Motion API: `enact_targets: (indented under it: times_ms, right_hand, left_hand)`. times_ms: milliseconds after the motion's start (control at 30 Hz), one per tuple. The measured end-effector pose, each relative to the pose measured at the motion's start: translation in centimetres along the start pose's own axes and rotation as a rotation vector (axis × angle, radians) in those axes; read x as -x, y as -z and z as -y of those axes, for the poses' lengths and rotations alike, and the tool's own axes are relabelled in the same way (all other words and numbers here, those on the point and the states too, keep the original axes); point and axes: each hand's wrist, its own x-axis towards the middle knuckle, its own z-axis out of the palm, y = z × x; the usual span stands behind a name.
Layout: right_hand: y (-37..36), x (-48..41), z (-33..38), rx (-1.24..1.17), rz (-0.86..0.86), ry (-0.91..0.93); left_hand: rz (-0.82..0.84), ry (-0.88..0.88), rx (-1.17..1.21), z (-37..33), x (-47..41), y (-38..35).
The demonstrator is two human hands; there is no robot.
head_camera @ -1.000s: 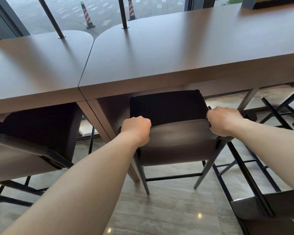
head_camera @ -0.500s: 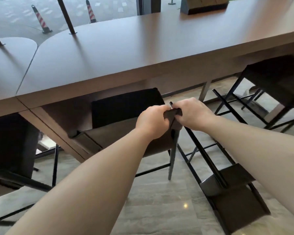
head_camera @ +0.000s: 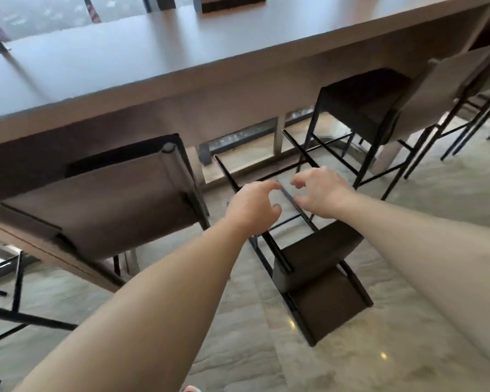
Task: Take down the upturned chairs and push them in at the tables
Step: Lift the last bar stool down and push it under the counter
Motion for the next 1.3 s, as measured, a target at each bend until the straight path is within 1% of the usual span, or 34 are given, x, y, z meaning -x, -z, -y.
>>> enact_targets:
  times_ms: [100,233,433,600,733,900,1000,1067,1200,1300]
  right_hand:
    - [-0.8,2.1,-4.2,0.029,0.036,-0.024]
    - [-2.1,3.6,-8.5,0.005,0.093,-0.075]
    - [-3.0,3.1,-12.4,0.0,0.132,-0.122]
    - [-3.5,2.6,-16.0,0.095,0.19,-0.144]
    - [-4.6,2.2,-19.5,0.099,0.217,-0.161]
    - [-7.4,1.5,-24.1,0.058,0.263,-0.135]
    - [-9.3,1.0,-26.9,0.041,0.321,-0.053]
    - [-11.0,1.0,-29.0,0.032,0.319,-0.013]
    - [-15.6,1.9,-33.3,-0.019,0.374,0.029]
    - [-20.3,2.4,-36.2,-0.056,0.377,0.02]
  left_hand:
    - [0.055,-0.023,0.005,-3.1,-0.2,-4.0]
    - [0.11,-0.054,-0.031,-5.7,-1.3,-7.8]
    - [0.179,-0.101,-0.049,-6.8,-3.9,-11.7]
    - [0.241,-0.106,-0.017,-8.3,-7.0,-14.9]
    - [0.286,-0.117,-0.011,-9.8,-8.1,-17.8]
    - [0.306,-0.044,-0.037,-10.7,-8.5,-21.9]
    - [0.297,0.042,-0.036,-11.4,-8.5,-24.9]
    - [0.307,0.094,-0.051,-11.6,-8.6,-27.4]
    - [0.321,0.164,-0.042,-11.2,-8.2,-33.2]
    - [0.372,0.171,-0.066,-9.6,-8.0,-38.2]
